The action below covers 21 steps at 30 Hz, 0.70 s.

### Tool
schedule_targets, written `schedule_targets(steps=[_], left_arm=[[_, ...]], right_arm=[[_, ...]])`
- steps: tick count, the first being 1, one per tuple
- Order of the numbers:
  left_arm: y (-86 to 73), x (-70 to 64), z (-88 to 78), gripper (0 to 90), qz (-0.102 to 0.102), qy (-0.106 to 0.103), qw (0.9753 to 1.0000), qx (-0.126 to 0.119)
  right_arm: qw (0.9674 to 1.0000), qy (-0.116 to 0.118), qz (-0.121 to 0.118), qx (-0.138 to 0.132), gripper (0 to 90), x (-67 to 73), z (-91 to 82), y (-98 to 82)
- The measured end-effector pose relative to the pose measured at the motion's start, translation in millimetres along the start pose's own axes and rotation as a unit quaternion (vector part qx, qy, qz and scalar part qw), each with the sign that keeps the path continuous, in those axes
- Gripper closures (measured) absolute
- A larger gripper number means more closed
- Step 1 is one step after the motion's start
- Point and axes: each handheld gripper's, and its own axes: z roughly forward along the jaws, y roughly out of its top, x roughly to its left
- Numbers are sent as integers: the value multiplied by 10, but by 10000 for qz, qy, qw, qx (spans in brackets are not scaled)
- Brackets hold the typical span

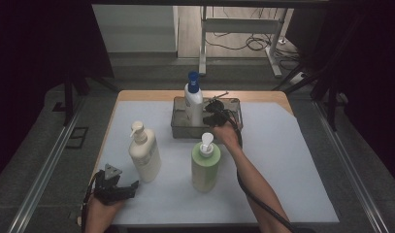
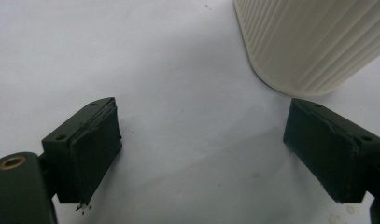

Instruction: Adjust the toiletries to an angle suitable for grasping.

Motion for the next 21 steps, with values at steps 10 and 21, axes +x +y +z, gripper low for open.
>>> schedule_targets(steps=[10, 21], left_arm=[[0, 1, 0, 108, -3, -3, 10000, 2], [0, 1, 0, 108, -1, -7, 10000, 3]], right_arm=[[10000, 63, -34, -21, 894, 78, 39, 39], [9992, 219, -321, -38, 894, 188, 103, 89]])
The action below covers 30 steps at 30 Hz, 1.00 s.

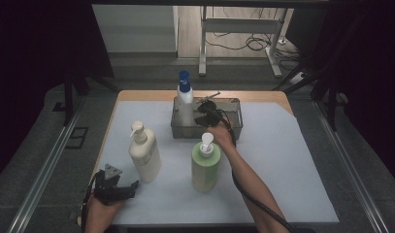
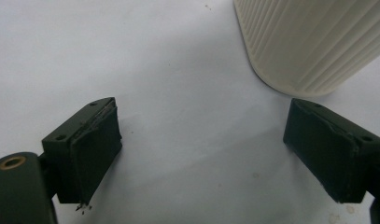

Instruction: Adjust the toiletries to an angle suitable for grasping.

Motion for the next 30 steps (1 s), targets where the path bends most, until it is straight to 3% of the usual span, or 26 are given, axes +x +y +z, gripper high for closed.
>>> schedule_targets(steps=[6, 10, 30], left_arm=[[0, -1, 0, 108, 0, 0, 10000, -2], [0, 0, 0, 108, -1, 3, 10000, -1], [1, 1, 0, 107, 0, -3, 10000, 2]], right_arm=[[10000, 24, -11, -42, 893, 11, 24, 42], [9999, 42, 124, -81, 893, -5, 44, 58], [9998, 163, -114, -56, 896, 105, 144, 126]])
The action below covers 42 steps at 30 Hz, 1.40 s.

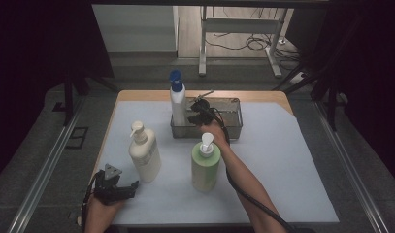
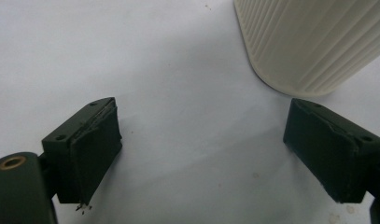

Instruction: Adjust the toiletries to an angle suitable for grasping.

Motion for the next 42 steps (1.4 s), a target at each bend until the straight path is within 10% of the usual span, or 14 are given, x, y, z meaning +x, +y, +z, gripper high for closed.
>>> schedule_targets(steps=[24, 42], left_arm=[[-1, -2, 0, 108, -2, 8, 10000, -7], [0, 1, 1, 107, -3, -5, 10000, 0]], right_arm=[[9998, 0, -181, -83, 787, 22, -136, -38], [9988, 124, -367, -306, 398, 32, -478, -130]])
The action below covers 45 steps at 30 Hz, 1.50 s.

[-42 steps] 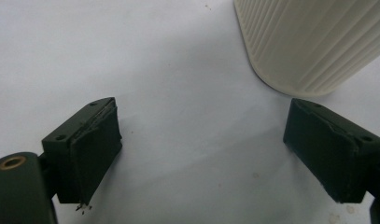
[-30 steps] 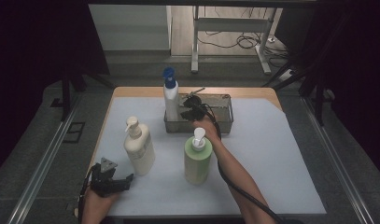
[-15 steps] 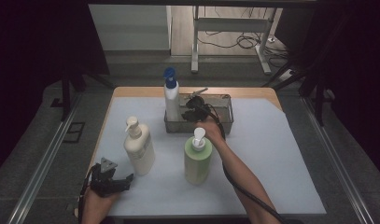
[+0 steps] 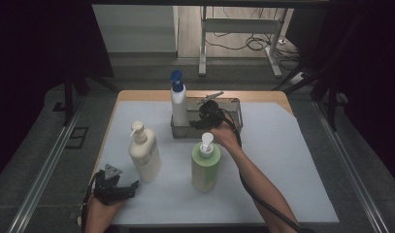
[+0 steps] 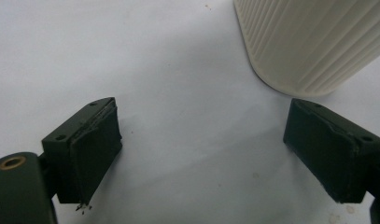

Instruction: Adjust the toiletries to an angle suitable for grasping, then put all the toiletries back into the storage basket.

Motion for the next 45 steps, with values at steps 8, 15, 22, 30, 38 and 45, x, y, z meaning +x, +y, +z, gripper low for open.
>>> schedule_targets(steps=[8, 15, 22, 30, 38, 45], left_arm=[[-1, -1, 0, 107, 0, 5, 10000, -5], [1, -1, -1, 107, 2, 4, 10000, 5], [0, -2, 0, 107, 2, 7, 10000, 3], [0, -2, 0, 107, 1, 9, 10000, -1], [0, -3, 0, 107, 3, 9, 10000, -1], [0, -3, -1, 107, 4, 8, 10000, 3]], right_arm=[[9999, 39, -33, -109, 300, 11, -134, -77], [9998, 118, -64, -168, 243, 11, -246, -159], [9998, 116, -57, -179, 173, 0, -354, -257], [9996, 89, -103, -248, 138, -10, -487, -371], [9995, 94, -276, -137, 90, 11, -579, -492], [9993, 28, -379, -45, 11, 10, -647, -607]])
